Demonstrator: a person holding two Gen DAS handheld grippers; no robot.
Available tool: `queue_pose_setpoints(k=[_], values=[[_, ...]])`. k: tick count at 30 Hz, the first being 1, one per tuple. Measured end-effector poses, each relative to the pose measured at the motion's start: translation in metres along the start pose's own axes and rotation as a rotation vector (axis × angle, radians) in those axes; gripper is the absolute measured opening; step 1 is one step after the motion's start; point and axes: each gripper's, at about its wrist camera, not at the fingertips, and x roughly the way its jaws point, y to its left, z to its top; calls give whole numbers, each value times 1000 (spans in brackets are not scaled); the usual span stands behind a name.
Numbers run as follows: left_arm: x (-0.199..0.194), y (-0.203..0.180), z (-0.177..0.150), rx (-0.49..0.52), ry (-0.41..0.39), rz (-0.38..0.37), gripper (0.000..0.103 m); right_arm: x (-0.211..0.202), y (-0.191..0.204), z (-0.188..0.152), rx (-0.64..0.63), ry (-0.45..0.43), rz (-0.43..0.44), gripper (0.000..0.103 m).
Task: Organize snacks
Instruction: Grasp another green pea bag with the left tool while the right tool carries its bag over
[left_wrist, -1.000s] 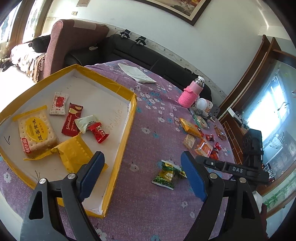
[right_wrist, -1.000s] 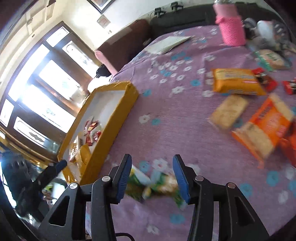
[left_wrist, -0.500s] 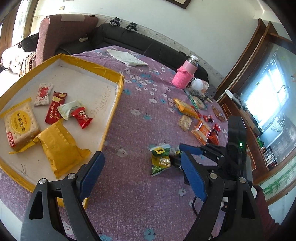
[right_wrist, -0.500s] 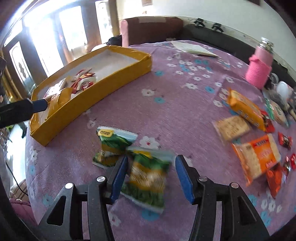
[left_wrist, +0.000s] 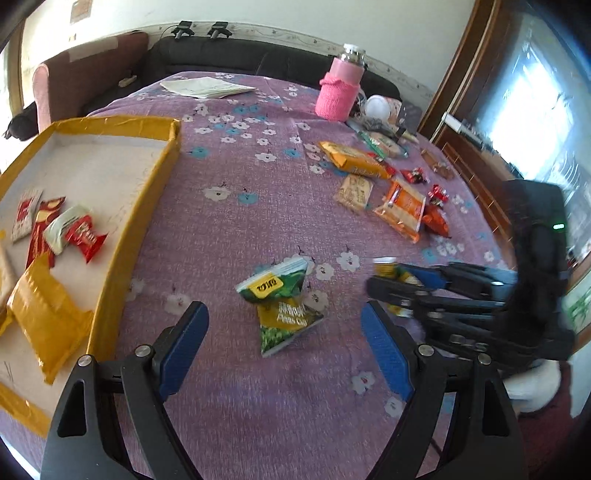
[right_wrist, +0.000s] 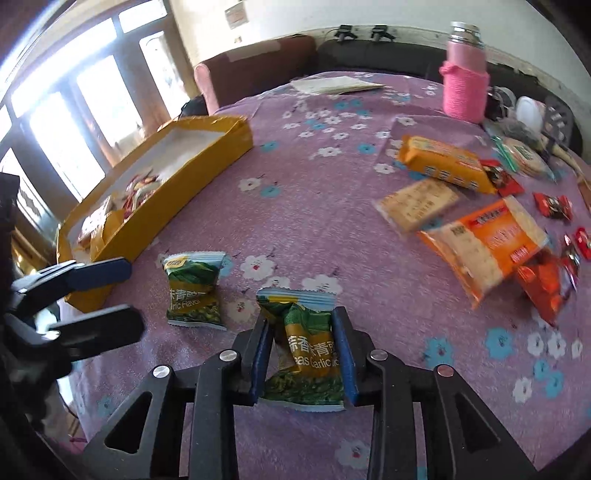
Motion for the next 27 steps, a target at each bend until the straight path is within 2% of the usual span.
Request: queue_pose_setpoints(k=[5, 6, 7, 9, 11, 14, 19, 23, 27], values=[[32, -8, 6, 43, 56, 32, 82, -18, -9, -6, 43, -22, 13, 32], [36, -10, 5, 56, 69, 34, 63, -20, -10, -7, 49, -26, 12, 32], [36, -13, 4, 79, 56, 73, 45, -23, -10, -7, 53, -29, 13, 32], [35, -16, 3, 92, 59, 47, 29, -28, -11, -7, 59, -37, 8, 32], [32, -13, 2, 79, 56, 40, 29, -30, -9, -5, 64, -42, 16, 32], [20, -4, 3, 20, 48, -24, 29, -33, -3, -3, 70, -47, 37, 32], [-24, 27, 17, -76, -36, -82, 29, -35, 21, 15, 56, -53, 93, 32], [-63, 83, 39, -182, -116, -53, 29, -35, 53, 45, 29, -65, 171, 32], [-82, 147, 65, -270, -158, 47, 29, -22, 100, 88, -20, -69, 246, 32]])
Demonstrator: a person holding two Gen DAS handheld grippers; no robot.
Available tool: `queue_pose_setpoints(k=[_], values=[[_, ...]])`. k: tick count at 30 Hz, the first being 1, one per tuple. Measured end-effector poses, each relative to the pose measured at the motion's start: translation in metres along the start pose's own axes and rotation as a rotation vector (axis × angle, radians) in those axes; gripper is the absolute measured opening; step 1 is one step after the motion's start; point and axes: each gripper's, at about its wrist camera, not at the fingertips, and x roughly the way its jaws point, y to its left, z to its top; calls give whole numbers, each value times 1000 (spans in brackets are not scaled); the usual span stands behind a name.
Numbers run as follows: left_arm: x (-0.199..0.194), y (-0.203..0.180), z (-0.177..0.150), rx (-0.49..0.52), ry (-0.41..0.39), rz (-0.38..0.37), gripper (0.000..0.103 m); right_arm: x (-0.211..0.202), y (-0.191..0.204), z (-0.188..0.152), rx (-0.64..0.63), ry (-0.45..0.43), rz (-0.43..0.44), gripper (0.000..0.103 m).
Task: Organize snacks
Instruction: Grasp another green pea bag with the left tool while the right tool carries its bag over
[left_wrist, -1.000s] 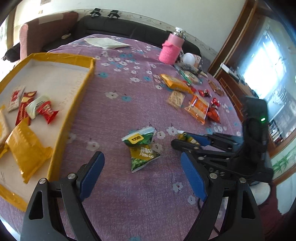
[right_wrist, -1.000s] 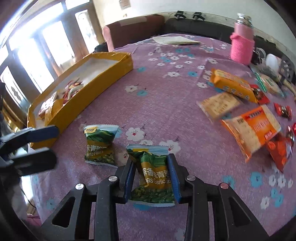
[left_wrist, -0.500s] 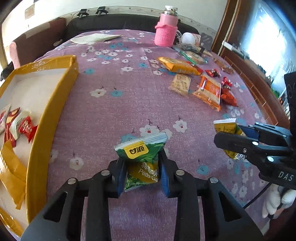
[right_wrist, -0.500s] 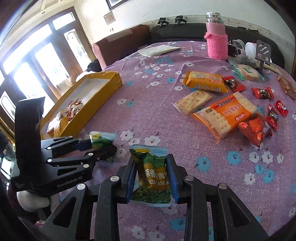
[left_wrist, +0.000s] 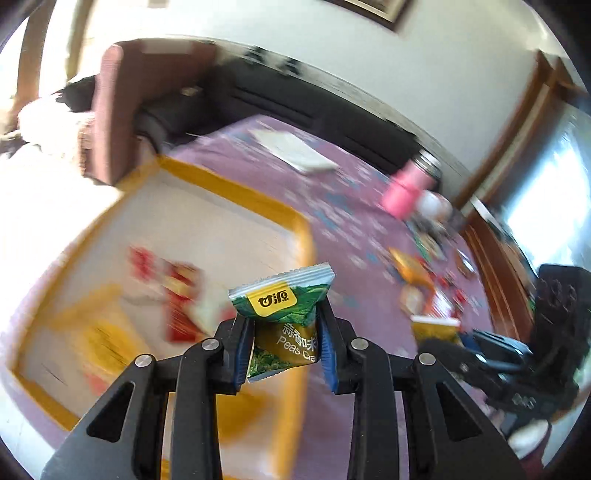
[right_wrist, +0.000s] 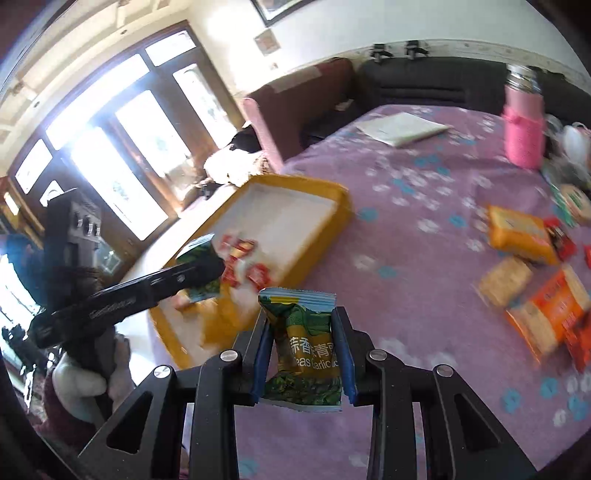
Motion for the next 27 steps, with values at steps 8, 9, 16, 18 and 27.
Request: queue_pose_setpoints(k=[8, 9, 16, 18, 27], values=[[44, 72, 40, -137, 57, 81, 29, 121, 46, 51, 11, 134, -8, 32], [55, 77, 41, -145, 74, 87, 29, 135, 47, 51, 16, 153, -24, 32], [94, 97, 46, -210, 137, 59, 29, 177, 35, 51, 64, 187, -111, 32], [96, 97, 46, -216, 144, 61, 29, 182, 34, 51, 65, 186, -131, 32], [85, 96, 50, -230, 99, 30, 39, 165, 38, 55, 46, 115, -163, 40]])
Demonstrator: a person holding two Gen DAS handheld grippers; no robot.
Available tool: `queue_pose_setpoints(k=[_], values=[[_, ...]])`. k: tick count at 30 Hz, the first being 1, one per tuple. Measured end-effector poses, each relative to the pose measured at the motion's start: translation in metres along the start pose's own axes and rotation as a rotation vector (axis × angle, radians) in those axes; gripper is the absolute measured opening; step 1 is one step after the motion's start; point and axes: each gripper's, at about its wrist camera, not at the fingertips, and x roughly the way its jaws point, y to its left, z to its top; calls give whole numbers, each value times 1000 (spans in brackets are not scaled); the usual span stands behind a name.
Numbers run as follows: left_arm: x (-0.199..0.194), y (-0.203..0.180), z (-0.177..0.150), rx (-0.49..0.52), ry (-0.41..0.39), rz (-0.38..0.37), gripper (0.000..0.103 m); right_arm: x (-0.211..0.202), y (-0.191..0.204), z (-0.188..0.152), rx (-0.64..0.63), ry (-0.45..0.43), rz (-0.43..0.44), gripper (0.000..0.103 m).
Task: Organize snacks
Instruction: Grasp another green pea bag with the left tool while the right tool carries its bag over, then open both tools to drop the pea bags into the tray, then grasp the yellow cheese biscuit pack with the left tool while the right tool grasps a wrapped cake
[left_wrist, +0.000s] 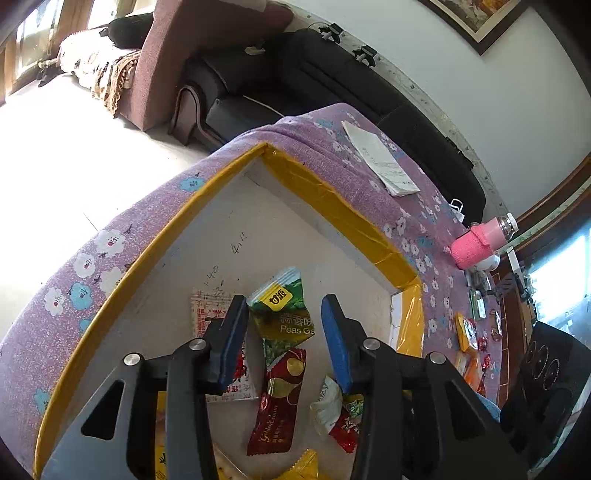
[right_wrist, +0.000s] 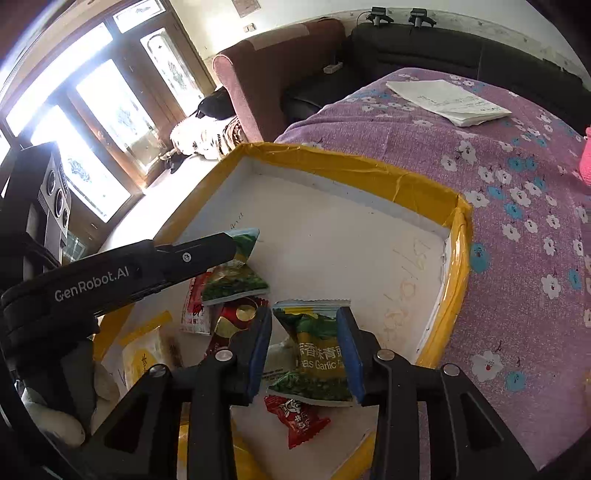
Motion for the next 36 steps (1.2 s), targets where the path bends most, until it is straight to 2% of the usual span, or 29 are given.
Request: queue_pose_setpoints(k=[4, 8, 9, 10, 12, 13, 16, 19, 20, 23, 29, 32, 34, 36], values=[[-27, -8, -8, 1, -67, -33, 41, -37, -10, -8, 26, -70, 15, 42], [-73, -30, -36, 80, -163, -52, 42, -94, -47, -22, 90, -149, 55, 43], [-89, -39, -48, 115, -201, -45, 50, -111, -63, -26, 104, -181, 41, 44], [-98, -45, -57, 133, -229, -41, 61, -126, -79, -29, 121, -210, 18, 48], [-119, -62, -80, 170, -291, -55, 78, -154, -122, -35, 174, -260, -53, 51], [-125, -69, -90, 185, -317, -67, 83, -162, -144, -35, 202, -266, -95, 51], [-132, -91, -122, 232, -366, -134, 87, -177, -210, -39, 297, -248, -212, 53], [-115, -107, -143, 261, -337, -135, 87, -171, -257, -39, 357, -195, -261, 53], [-106, -112, -149, 261, -310, -118, 87, -168, -266, -41, 372, -186, -275, 53], [-87, -120, -159, 263, -218, -136, 87, -149, -283, -33, 372, -145, -302, 53], [-101, -109, -159, 204, -245, -169, 87, -99, -318, 1, 459, -89, -340, 53], [-109, -101, -157, 189, -273, -157, 87, -77, -326, 11, 502, -45, -337, 54], [-111, -95, -155, 174, -282, -152, 87, -69, -319, 16, 477, -42, -320, 54], [-110, -88, -154, 153, -286, -150, 87, -59, -298, 21, 388, -15, -312, 51]])
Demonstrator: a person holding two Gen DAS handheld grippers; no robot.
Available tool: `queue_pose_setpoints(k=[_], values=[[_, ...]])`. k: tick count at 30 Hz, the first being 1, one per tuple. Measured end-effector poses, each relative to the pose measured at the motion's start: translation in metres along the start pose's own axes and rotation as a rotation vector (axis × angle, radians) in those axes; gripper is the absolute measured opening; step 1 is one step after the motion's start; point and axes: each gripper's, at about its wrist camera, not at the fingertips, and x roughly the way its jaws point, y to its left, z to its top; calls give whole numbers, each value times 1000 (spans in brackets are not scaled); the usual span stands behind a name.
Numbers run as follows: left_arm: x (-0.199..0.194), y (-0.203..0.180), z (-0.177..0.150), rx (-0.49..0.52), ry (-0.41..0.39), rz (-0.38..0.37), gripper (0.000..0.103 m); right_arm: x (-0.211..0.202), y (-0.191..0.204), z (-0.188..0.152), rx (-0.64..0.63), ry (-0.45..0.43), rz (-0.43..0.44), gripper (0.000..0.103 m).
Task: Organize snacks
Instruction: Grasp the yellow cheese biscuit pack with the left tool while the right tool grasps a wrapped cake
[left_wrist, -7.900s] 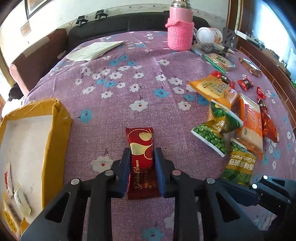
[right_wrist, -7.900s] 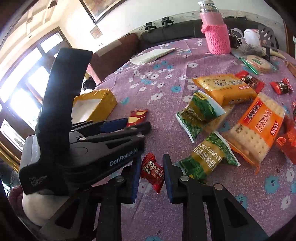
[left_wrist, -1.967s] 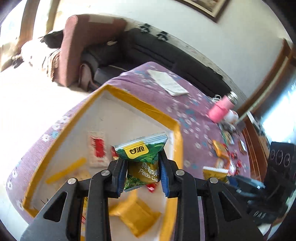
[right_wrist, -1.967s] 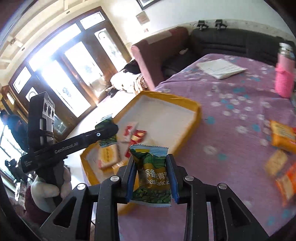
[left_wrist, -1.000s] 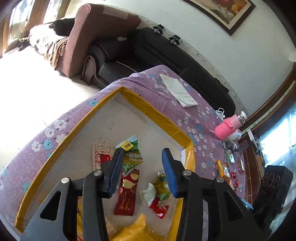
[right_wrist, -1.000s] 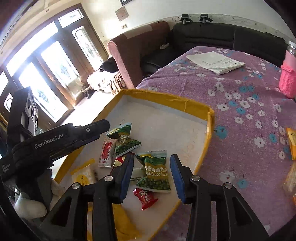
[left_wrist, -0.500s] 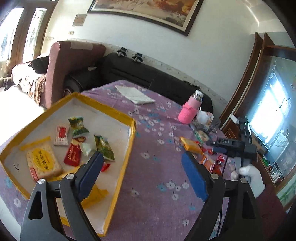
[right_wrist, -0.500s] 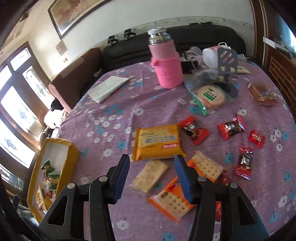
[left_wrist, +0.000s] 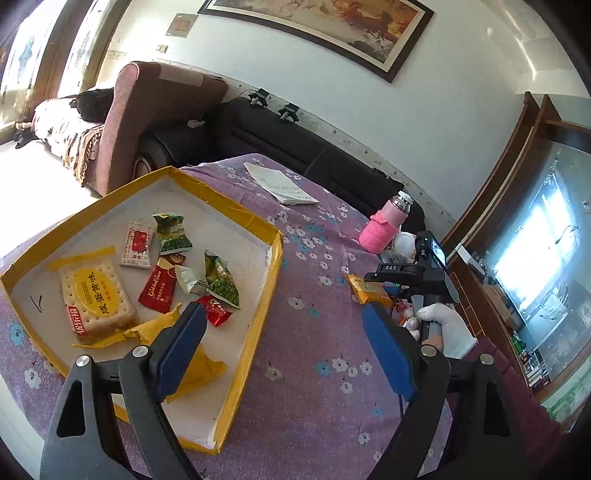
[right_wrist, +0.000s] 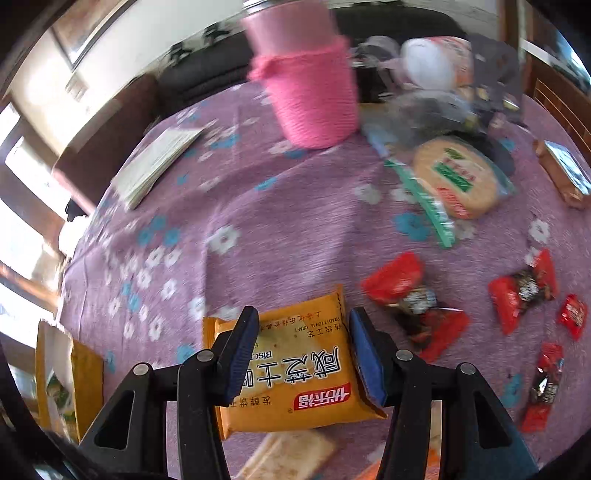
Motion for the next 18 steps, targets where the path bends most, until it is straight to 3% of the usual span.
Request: queue_pose_setpoints(k=[5, 9, 11, 14, 16, 18], values=[[5, 8, -1, -21, 14, 1, 87, -4, 76, -35, -314, 20, 21, 48], [4, 10, -4, -21, 24, -5, 87, -19, 127, -81, -585, -17, -1, 45], [2, 11, -5, -32, 27, -14, 87, -26, 144, -99, -675, 4, 35, 25], [-1, 11, -8, -40, 28, -25, 87, -35, 166, -135, -830, 53, 78, 31], [-4, 10, -9, -35, 24, -31, 87, -46, 166, -144, -821, 153, 229, 24], [-4, 10, -10, -41, 24, -38, 87, -56, 159, -132, -732, 93, 222, 26]])
